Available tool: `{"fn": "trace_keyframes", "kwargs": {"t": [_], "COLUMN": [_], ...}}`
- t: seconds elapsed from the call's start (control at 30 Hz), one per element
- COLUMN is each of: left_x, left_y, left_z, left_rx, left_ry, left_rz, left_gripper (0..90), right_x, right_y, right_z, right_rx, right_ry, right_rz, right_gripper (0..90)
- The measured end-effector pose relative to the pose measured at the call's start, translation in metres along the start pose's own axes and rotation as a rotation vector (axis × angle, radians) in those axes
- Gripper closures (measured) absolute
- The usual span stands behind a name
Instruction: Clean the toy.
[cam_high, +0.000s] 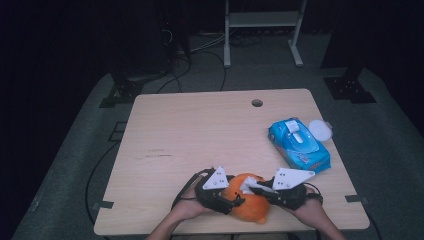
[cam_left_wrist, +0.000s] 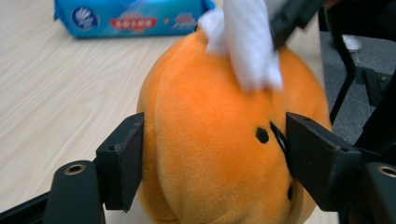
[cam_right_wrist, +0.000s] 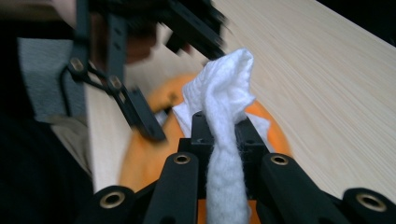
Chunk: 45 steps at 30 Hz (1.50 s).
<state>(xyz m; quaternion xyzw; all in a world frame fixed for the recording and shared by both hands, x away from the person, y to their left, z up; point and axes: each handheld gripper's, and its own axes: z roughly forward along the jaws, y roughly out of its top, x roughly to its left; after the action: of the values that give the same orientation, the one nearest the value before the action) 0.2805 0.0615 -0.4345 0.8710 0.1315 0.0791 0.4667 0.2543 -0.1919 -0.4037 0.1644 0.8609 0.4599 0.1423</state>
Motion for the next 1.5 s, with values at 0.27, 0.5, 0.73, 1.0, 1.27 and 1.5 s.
{"fn": "trace_keyframes", "kwargs": {"t": [0.27,0.5,0.73,1.0,1.27,1.5], "left_x": [-0.002,-0.016,-0.016,-0.012,0.005,0.006], "left_y": [0.003,0.004,-0.006,0.004,-0.006,-0.010], "left_z": [-0.005,0.002,-0.009,-0.002,-0.006,-0.005], "left_rx": [-0.033,-0.035,-0.008,-0.091,-0.038,-0.039], "left_ry": [-0.048,-0.010,0.004,-0.026,0.002,0.017], "left_rz": [0.019,0.118,0.167,0.115,0.012,-0.020], "left_gripper": [18.4,24.6,25.4,12.2,25.9,26.2], "right_x": [-0.003,-0.006,-0.008,-0.005,-0.016,0.004], "right_y": [-0.007,0.003,0.004,0.000,-0.008,0.002], "right_z": [-0.011,0.002,-0.002,-0.005,-0.009,-0.006], "right_rx": [0.008,-0.031,0.000,-0.021,0.007,0.008], "right_ry": [-0.018,-0.023,-0.036,-0.029,-0.044,0.008], "right_rz": [0.006,0.034,0.022,0.020,0.038,-0.021], "right_gripper": [80.6,80.6,80.7,80.6,80.7,80.6]}}
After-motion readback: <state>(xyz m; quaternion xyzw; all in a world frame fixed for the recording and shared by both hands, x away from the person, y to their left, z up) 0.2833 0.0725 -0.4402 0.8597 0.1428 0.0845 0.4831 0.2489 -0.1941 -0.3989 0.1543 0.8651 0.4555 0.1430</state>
